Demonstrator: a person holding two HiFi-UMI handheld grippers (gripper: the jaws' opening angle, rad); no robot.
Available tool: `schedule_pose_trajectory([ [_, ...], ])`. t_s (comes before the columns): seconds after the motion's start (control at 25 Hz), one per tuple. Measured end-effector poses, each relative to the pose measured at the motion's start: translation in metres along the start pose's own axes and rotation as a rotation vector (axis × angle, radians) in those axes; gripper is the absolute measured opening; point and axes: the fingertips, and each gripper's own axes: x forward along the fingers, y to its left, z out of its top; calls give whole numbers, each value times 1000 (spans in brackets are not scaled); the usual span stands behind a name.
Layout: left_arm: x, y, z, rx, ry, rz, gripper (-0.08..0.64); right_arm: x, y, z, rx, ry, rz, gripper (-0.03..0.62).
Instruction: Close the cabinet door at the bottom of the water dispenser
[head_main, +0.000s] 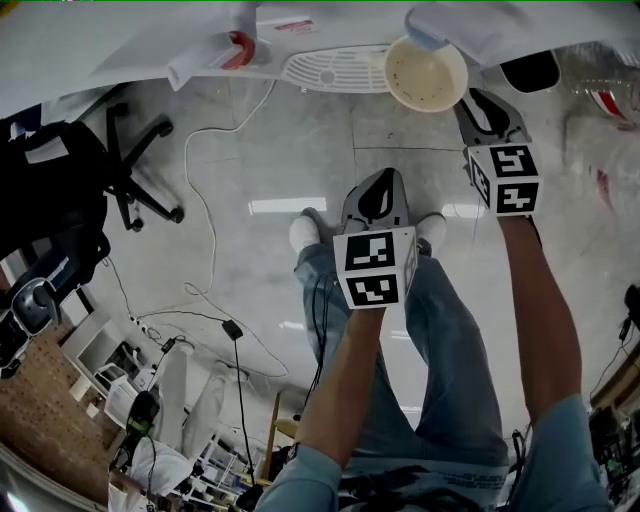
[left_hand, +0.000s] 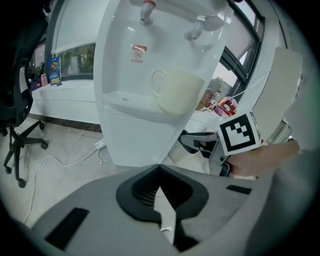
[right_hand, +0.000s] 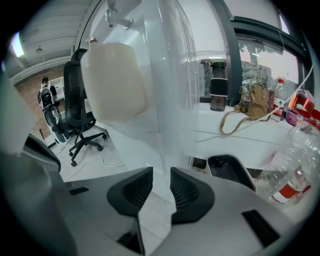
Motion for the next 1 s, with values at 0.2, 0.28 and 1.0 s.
schedule_pose_trajectory([
  [0.2,-25,-8,-7,4,10,-22,11,-38,30,-11,53,9,13,95],
  [0.28,-36,-10,-8,8,11,-34,11,-53,42,-11,69,3,17,78],
  [1.0,-196,41,90,128,-205,-54,11,-176,193,121,123,-187,127,29],
])
